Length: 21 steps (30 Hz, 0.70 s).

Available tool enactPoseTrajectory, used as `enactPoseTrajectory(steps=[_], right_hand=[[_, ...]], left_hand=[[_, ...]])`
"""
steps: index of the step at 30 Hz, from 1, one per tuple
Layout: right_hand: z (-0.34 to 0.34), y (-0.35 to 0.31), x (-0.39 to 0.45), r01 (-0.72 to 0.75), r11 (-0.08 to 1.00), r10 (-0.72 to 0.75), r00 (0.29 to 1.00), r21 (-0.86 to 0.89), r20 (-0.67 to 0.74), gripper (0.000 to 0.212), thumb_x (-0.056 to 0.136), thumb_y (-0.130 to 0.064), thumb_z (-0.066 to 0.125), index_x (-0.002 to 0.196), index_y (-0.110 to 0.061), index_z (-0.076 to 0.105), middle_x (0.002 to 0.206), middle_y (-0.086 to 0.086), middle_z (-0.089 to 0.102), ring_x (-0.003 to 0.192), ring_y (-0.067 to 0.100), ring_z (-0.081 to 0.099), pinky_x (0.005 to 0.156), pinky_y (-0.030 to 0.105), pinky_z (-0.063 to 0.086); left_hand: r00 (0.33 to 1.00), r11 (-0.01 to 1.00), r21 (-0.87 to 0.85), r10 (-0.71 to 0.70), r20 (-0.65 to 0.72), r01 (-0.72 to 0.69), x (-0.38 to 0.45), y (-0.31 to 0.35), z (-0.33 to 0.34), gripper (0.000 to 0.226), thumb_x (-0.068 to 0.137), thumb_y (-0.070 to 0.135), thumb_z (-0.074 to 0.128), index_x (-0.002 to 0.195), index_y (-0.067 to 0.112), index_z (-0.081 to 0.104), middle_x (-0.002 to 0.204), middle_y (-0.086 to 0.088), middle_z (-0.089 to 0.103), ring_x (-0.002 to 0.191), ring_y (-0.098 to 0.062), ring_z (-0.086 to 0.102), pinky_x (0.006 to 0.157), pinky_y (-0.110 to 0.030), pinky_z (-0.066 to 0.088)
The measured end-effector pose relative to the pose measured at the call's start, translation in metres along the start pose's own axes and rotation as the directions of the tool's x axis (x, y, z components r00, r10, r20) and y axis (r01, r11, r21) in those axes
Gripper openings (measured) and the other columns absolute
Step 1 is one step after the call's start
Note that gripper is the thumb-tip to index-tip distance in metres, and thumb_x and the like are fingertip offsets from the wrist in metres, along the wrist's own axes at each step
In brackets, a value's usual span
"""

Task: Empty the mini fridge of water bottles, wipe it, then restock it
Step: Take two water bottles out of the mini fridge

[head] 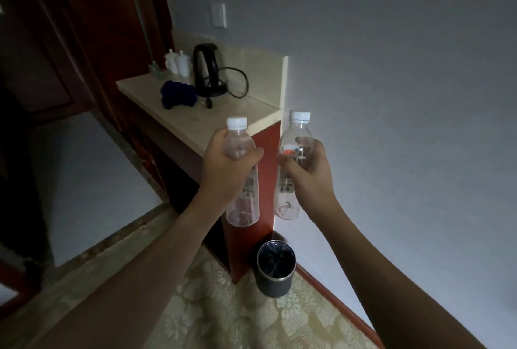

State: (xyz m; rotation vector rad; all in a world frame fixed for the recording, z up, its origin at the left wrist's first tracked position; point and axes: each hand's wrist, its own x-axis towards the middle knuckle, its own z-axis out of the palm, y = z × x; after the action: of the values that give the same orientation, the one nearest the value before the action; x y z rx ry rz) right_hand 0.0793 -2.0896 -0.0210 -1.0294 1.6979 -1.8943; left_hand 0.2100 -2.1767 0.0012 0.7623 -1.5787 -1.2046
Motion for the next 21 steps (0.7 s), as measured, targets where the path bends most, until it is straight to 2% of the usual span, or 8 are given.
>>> enactPoseTrajectory(steps=[2, 4, 9, 13, 17, 18, 21], right_hand=[[-0.003, 0.021, 0.023, -0.029, 0.999, 0.028, 0.999, -0.023, -0.025, 0.036, 0.074, -0.04, 0.07, 0.104, -0.041, 0.051, 0.094, -0.022, 0.068, 0.087, 0.005, 0.07, 0.068, 0.026, 0.059], [-0.007, 0.045, 0.049, -0.063, 0.997, 0.061, 0.997, -0.037, -0.052, 0.036, 0.075, -0.041, 0.069, 0.105, -0.042, 0.05, 0.094, -0.028, 0.066, 0.088, 0.001, 0.069, 0.065, 0.019, 0.057], [-0.019, 0.127, 0.113, -0.184, 0.981, 0.179, 0.98, -0.065, -0.083, 0.037, 0.077, -0.044, 0.07, 0.106, -0.046, 0.047, 0.095, -0.037, 0.062, 0.09, -0.007, 0.066, 0.061, 0.013, 0.053], [-0.02, 0.203, 0.153, -0.307, 0.943, 0.296, 0.95, -0.127, -0.097, 0.038, 0.07, -0.056, 0.068, 0.101, -0.05, 0.047, 0.097, -0.042, 0.06, 0.09, -0.014, 0.062, 0.06, 0.01, 0.049], [-0.02, 0.273, 0.182, -0.396, 0.895, 0.387, 0.918, -0.206, -0.085, 0.04, 0.069, -0.054, 0.072, 0.1, -0.051, 0.047, 0.095, -0.045, 0.059, 0.088, -0.017, 0.06, 0.068, 0.014, 0.046], [-0.021, 0.295, 0.187, -0.423, 0.879, 0.414, 0.906, -0.221, -0.086, 0.042, 0.071, -0.051, 0.074, 0.103, -0.048, 0.047, 0.094, -0.046, 0.058, 0.088, -0.018, 0.06, 0.066, 0.011, 0.046], [-0.021, 0.367, 0.187, -0.502, 0.826, 0.488, 0.864, -0.256, -0.12, 0.049, 0.077, -0.041, 0.08, 0.113, -0.038, 0.047, 0.093, -0.041, 0.061, 0.085, -0.018, 0.061, 0.059, 0.004, 0.046]], left_hand=[[1.0, 1.0, 0.02, -0.025, 0.018, 0.024, 0.026, -0.023, 0.017, 0.029, 0.064, 0.036, 0.078, 0.086, 0.043, 0.06, 0.08, 0.014, 0.07, 0.066, -0.005, 0.07, 0.055, -0.02, 0.054], [0.997, 0.998, 0.03, -0.05, 0.057, 0.049, 0.053, -0.049, 0.035, 0.031, 0.064, 0.038, 0.077, 0.088, 0.047, 0.06, 0.082, 0.016, 0.07, 0.067, -0.004, 0.07, 0.054, -0.016, 0.052], [0.98, 0.983, 0.086, -0.169, 0.107, 0.161, 0.109, -0.136, 0.082, 0.036, 0.062, 0.044, 0.078, 0.092, 0.046, 0.058, 0.083, 0.022, 0.068, 0.069, 0.002, 0.068, 0.053, -0.01, 0.048], [0.945, 0.953, 0.155, -0.286, 0.162, 0.262, 0.139, -0.22, 0.111, 0.04, 0.064, 0.049, 0.08, 0.097, 0.047, 0.057, 0.087, 0.018, 0.069, 0.074, -0.002, 0.069, 0.058, -0.017, 0.053], [0.905, 0.916, 0.229, -0.376, 0.201, 0.33, 0.152, -0.304, 0.126, 0.044, 0.08, 0.034, 0.081, 0.115, 0.024, 0.055, 0.097, 0.007, 0.067, 0.085, -0.01, 0.069, 0.07, -0.029, 0.056], [0.89, 0.904, 0.236, -0.405, 0.208, 0.356, 0.154, -0.33, 0.129, 0.044, 0.082, 0.033, 0.079, 0.116, 0.022, 0.055, 0.1, 0.005, 0.066, 0.088, -0.011, 0.068, 0.072, -0.028, 0.056], [0.866, 0.883, 0.266, -0.448, 0.222, 0.388, 0.151, -0.402, 0.135, 0.043, 0.083, 0.037, 0.071, 0.116, 0.015, 0.055, 0.107, 0.006, 0.063, 0.094, -0.002, 0.062, 0.077, -0.01, 0.047]])
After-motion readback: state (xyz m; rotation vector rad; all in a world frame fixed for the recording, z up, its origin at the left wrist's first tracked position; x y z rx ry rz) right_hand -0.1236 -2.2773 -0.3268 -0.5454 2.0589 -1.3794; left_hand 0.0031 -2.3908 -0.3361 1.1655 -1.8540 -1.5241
